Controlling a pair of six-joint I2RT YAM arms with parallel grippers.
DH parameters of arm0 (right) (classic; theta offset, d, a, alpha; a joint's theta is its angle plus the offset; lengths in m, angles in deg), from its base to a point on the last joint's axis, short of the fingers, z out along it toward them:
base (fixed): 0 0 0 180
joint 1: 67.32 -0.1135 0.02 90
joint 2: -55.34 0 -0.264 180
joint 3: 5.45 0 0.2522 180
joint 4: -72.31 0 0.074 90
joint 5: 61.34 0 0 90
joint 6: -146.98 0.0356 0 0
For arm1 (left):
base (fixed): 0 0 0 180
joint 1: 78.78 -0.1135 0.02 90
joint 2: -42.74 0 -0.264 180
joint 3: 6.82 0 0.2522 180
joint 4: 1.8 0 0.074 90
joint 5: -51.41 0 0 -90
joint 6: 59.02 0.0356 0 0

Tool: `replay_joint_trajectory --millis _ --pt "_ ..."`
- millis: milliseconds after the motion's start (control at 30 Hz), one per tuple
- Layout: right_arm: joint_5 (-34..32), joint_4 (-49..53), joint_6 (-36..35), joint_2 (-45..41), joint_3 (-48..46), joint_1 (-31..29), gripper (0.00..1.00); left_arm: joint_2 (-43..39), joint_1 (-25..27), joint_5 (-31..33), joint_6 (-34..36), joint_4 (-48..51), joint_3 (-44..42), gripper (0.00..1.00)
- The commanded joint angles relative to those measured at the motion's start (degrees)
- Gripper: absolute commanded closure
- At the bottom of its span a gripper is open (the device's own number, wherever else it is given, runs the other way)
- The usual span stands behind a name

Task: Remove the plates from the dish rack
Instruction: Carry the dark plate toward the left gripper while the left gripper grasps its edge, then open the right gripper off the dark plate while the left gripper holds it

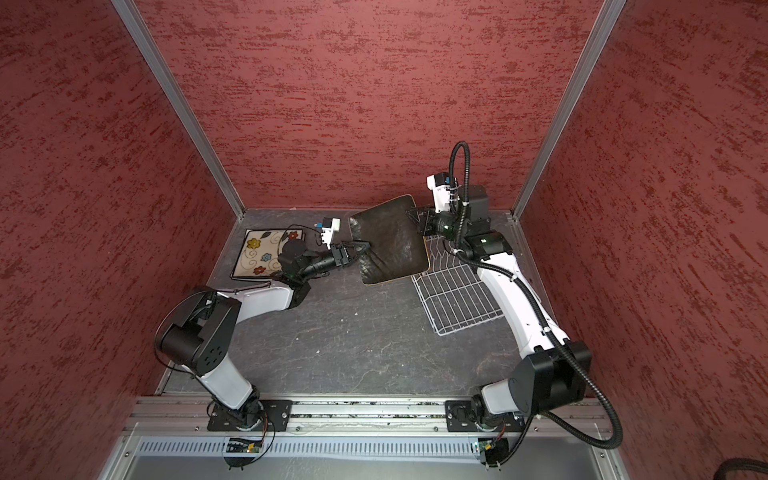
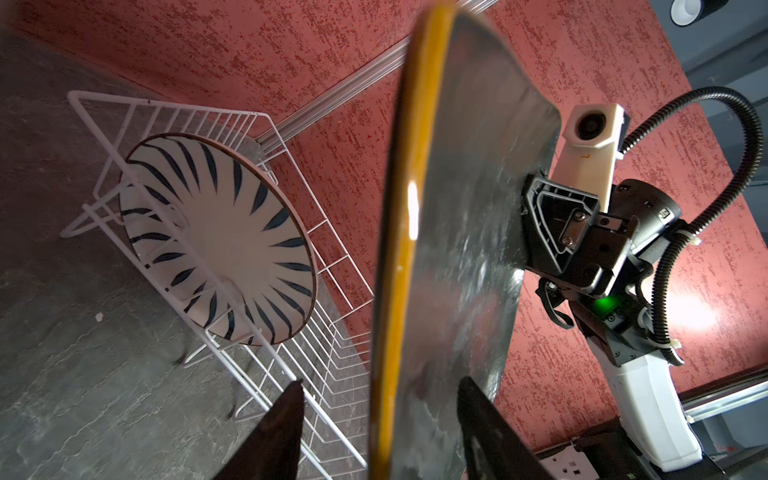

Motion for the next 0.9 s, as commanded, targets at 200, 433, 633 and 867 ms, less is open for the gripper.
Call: replay_joint_trajectory --millis 200,433,633,867 --pt "5.14 -9.18 2.96 -0.23 1.90 -0.20 1.00 0.33 -0.50 -1.72 -1.43 -3.40 -0.41 0.58" --pt "5.12 -8.88 2.51 -0.12 1.83 -0.21 1.00 0.42 -0.50 -2.31 -1.60 -3.53 -0.07 0.76" --pt "4.42 -8.38 2.33 -0.04 1.64 -0.17 1.00 0.31 -0.58 -2.53 -1.74 -3.27 0.05 0.92" --pt "3.19 -7.47 2.31 0.10 1.81 0.01 0.97 0.14 -1.01 -2.66 -2.81 -4.68 -0.14 1.00"
